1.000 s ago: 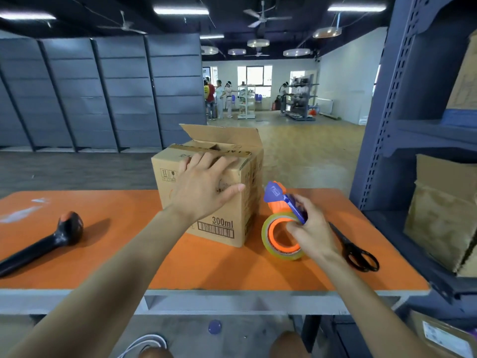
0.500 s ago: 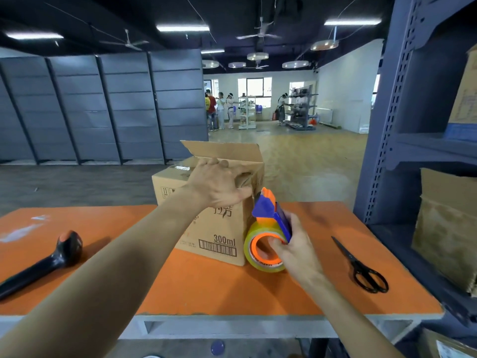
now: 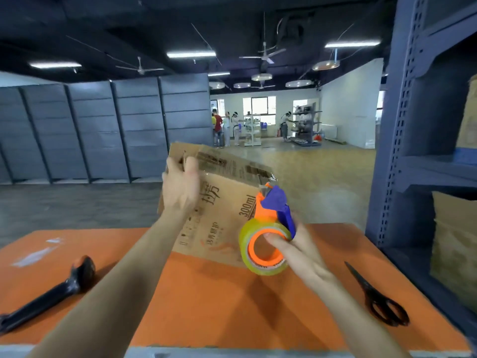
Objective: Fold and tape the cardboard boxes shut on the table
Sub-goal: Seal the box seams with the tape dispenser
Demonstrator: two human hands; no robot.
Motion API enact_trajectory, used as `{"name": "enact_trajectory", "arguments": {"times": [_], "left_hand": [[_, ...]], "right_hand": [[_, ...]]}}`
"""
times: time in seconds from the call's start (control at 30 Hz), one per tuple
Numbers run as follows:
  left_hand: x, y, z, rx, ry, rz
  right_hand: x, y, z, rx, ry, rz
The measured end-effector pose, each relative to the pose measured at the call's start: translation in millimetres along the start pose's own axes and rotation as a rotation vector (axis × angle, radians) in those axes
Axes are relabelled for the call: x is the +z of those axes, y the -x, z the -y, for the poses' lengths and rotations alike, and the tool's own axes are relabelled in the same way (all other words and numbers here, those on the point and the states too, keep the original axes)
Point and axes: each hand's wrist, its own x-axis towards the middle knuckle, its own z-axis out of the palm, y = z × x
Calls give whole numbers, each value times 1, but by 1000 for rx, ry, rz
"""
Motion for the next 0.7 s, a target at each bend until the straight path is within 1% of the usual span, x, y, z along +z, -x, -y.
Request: {"name": "enact_trajectory", "arguments": {"times": [0.1,0.2,0.3,0.37,0.5,0.53,0.6,0.63,0.7], "left_hand": [[1,28,12,-3,138,5],[-4,49,25,24,181,143],[-10,67,34,12,72,265],[-16,75,34,-17,-10,314],[-24,83,33,-22,-212,399],[-25,84,33,13,-301,387],[-24,83,29,188,-499,283],[-23,81,27,283,-542,244],[-23,78,25,387,-553,267]], "right_hand": [[4,-10,15,-46,-4,-1],[-3,-13,21,-65,32,-34],[-13,-9,25,-67,85,-44],[-20,-6,26,-49,122,-13],[-29,2,20,-31,201,38],[-29,5,19,-37,226,35],[-27,8,17,-59,262,14],[-26,9,17,-68,278,2],[-25,10,20,-90,342,-11]]}}
